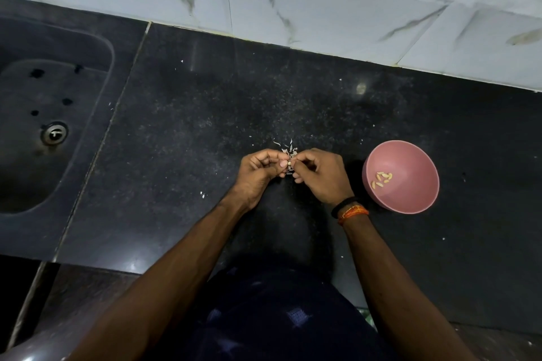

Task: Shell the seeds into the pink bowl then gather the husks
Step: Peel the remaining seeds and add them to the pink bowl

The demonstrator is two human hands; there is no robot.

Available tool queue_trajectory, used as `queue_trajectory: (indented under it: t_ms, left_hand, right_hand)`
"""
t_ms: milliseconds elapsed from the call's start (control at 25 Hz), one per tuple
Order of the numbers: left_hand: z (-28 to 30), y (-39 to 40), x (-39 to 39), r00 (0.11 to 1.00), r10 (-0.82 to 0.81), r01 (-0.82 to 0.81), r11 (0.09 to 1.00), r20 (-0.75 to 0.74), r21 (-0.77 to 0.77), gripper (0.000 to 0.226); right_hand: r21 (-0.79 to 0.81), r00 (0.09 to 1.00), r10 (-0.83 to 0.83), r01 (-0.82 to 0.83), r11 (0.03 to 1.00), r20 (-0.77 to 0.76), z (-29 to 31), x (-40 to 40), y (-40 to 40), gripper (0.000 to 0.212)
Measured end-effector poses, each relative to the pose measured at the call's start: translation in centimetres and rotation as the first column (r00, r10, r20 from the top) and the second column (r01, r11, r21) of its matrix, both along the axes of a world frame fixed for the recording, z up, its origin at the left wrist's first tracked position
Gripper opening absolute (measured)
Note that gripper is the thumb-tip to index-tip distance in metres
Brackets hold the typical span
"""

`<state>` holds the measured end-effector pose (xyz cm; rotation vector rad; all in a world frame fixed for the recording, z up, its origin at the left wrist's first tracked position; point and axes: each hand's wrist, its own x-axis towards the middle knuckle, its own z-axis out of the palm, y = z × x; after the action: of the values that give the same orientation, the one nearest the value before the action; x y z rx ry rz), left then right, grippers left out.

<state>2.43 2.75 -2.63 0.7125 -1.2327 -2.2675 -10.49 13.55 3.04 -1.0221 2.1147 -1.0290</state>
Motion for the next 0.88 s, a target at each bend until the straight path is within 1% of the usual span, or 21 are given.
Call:
queue_trajectory:
  t_ms: [120,440,640,760,880]
  left_hand:
    - [-0.1,0.1,0.0,0.999,0.031,-0.031,1.000,-0.012,0.002,0.018]
    - [-0.3,0.4,-0.4,0.996,0.093,-0.093,0.996,0.001,0.016,0.013]
    - [-0.2,0.3,-0.3,0.998,0.061,-0.061,0.998,0.009,0.022,0.013]
    - [0.0,0.1,-0.3,0.999,0.029,-0.029,0.999,0.032,0.017,0.018]
    - [0.0,0.1,-0.3,0.998,0.010,-0.009,1.000,0.055,-0.013,0.013]
  right_hand:
    - [0.004,1.000,-0.014,0.014,1.000,0.011,-0.1,0.3,-0.1,0.009]
    - [-0.023,0.995,-0.088,0.089,0.996,0.035,0.2,1.1,-0.6,0.009]
    - [-0.003,0.990,-0.103,0.104,0.995,0.101,0.2,1.1,-0.6,0.008]
    - [0.024,0.980,-0.117,0.115,0.993,0.161,0.2,0.9,-0.6,0.008]
    - [0.029,0.965,-0.143,0.141,0.990,0.220,0.2,0.8,-0.5,0.010]
